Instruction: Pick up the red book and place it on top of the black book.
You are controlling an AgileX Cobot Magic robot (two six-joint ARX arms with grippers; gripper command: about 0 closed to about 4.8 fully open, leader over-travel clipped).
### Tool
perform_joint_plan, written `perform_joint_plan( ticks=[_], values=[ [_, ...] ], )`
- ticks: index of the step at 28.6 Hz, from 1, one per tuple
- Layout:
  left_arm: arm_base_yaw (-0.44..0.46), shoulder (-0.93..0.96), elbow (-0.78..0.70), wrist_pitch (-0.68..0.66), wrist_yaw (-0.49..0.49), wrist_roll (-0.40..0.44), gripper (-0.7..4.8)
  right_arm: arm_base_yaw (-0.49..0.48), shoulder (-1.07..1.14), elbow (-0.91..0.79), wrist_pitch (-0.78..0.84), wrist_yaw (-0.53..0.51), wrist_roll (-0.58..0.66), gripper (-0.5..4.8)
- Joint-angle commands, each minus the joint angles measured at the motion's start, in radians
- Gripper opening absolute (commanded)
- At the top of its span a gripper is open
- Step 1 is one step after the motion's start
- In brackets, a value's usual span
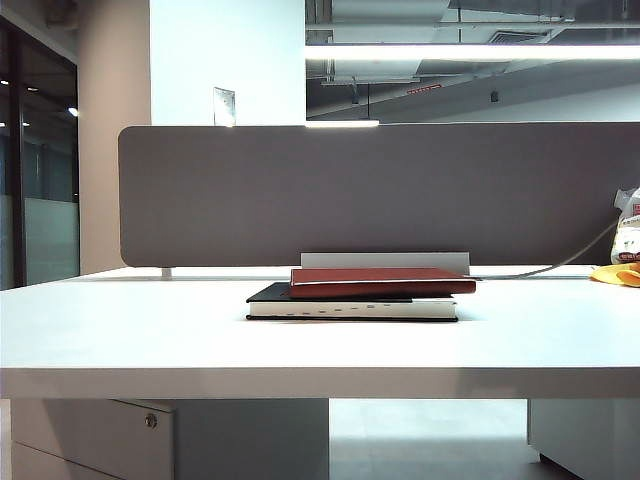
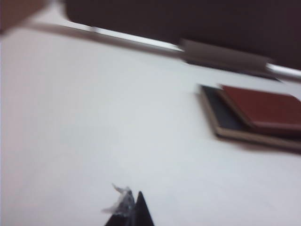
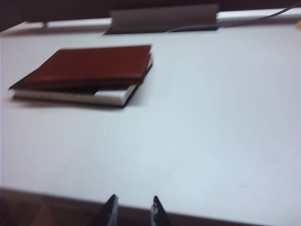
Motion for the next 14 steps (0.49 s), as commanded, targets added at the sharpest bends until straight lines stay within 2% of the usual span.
perform_joint_plan(
  ticks=[1, 14],
  values=[
    [0.104, -0.042, 0.000, 0.007, -0.001, 0.004, -0.06, -0.050, -0.053, -0.003, 0.011, -0.001, 0.000, 0.95],
    [0.114, -0.041, 0.000, 0.013, 0.003, 0.004, -0.06, -0.065, -0.089, -0.003, 0.011, -0.008, 0.000, 0.95]
  ],
)
